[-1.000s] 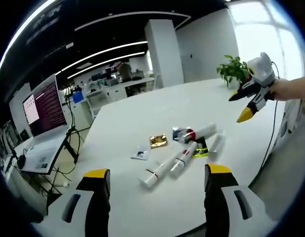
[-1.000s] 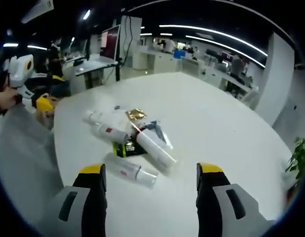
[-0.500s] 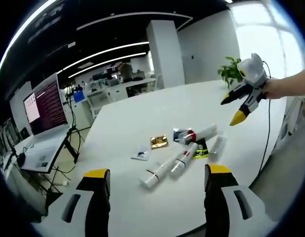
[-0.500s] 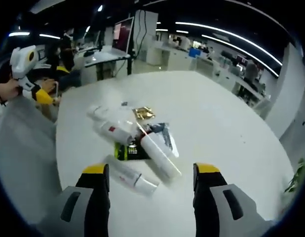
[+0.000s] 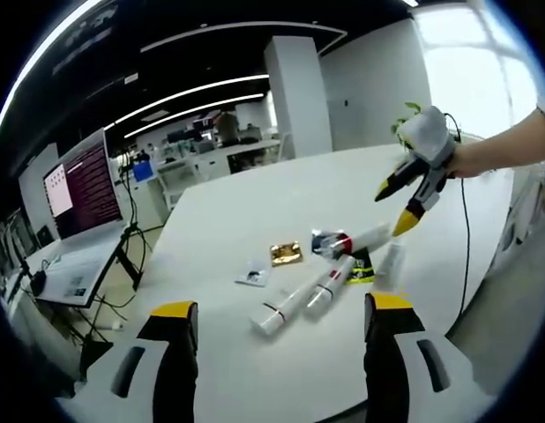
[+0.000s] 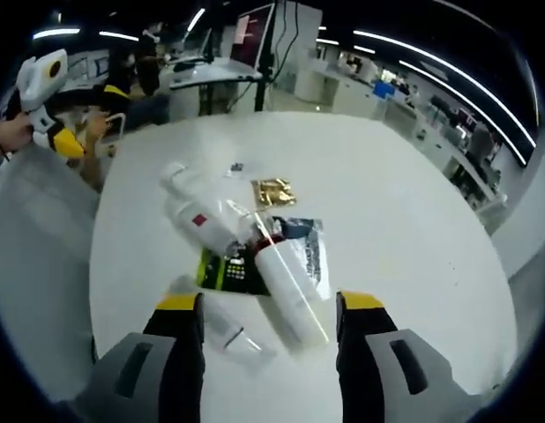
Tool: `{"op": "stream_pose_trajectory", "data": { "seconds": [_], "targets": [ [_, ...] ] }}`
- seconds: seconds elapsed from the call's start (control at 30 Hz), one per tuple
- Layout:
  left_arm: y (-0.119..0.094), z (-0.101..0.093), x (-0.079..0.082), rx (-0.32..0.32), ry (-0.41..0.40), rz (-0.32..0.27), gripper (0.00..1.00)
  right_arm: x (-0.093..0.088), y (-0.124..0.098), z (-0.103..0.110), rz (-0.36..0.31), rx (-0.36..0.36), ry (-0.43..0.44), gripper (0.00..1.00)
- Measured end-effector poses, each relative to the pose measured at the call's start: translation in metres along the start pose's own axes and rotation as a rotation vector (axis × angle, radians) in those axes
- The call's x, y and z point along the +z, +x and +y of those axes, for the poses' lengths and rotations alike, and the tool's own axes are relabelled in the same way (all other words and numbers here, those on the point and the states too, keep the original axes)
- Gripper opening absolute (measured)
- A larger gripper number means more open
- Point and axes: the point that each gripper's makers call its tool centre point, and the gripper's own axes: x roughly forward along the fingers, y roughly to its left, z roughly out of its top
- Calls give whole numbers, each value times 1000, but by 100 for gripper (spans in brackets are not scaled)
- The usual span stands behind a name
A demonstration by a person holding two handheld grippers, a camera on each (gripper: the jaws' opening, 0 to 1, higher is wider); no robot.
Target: Arrange the skincare products in the storage area until every visible bottle or jar stands upright without overlapping.
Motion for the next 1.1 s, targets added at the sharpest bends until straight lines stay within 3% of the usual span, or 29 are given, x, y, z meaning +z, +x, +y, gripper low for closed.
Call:
{"op": "stream_pose_trajectory", "data": {
  "seconds": [0.67,1.1],
  "targets": [
    [0,-4,0,-9,2,15,72,-4,48,-11,117,93,-119,44],
    [0,1,-1,9,-14,16,71,-15,78,-6,209,186,-236,35]
  ]
}}
